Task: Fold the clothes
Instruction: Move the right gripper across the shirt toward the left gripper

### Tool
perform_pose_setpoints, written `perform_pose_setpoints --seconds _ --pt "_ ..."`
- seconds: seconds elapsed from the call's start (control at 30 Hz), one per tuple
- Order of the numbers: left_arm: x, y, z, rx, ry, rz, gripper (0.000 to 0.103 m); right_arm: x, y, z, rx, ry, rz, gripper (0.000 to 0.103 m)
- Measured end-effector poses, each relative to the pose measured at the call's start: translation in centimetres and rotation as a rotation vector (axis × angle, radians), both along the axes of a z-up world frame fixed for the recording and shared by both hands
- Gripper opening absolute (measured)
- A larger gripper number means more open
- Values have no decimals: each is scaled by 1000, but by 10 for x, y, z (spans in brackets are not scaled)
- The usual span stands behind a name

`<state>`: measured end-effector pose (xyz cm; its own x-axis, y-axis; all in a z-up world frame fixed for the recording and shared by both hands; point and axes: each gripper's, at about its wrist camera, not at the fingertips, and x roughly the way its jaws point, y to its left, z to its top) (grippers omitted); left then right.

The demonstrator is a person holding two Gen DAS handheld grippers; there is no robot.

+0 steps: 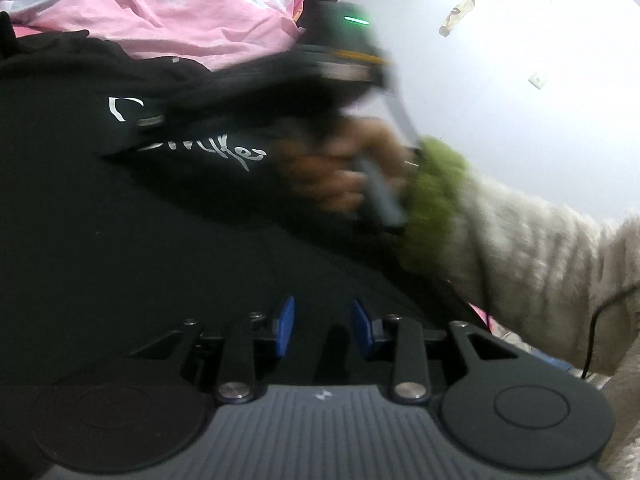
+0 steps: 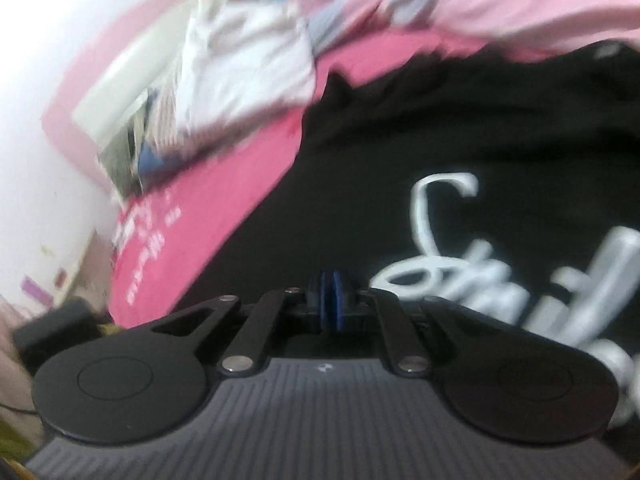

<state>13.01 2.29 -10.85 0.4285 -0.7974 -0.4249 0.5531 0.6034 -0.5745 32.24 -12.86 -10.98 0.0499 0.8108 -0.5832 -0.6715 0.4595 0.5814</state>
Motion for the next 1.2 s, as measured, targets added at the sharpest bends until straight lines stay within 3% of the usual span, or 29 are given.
perform_pose_setpoints --seconds 0.07,0.2,0.23,0.37,0.5,0.6,0.77,0.83,0.87,0.97,1.1,1.13,1.2 --pt "-1 0 0 4 -4 0 34 27 10 -8 34 16 -70 0" --pt "-1 -1 0 0 -1 0 34 77 -27 -10 101 47 -412 0" --pt "-1 0 0 -2 1 0 34 75 -45 -2 114 36 -466 5" --pt "1 2 0 -25 20 -1 36 40 -129 42 191 -38 -579 5" --pt "0 4 8 -30 11 15 42 -30 -196 85 185 -147 -495 5" --pt "-1 2 18 -20 -10 29 42 -69 -213 87 97 -167 -357 5" --pt "-11 -18 22 47 -20 -22 41 -75 -187 40 13 -25 -164 5" --pt "-18 -27 19 93 -34 -53 41 -59 -176 16 -28 6 -157 5" --pt "-21 -32 18 116 -42 -68 41 -49 -178 9 -31 15 -173 0" --pt "-28 -34 14 142 -62 -65 41 -7 -211 0 39 -2 -331 0" --pt "-33 -33 10 146 -79 -64 41 26 -272 -5 91 -13 -679 0" --pt "-33 -33 9 143 -78 -64 41 27 -286 -3 104 -24 -761 4" --pt "-31 -32 6 132 -71 -64 41 12 -292 10 135 -67 -750 5"
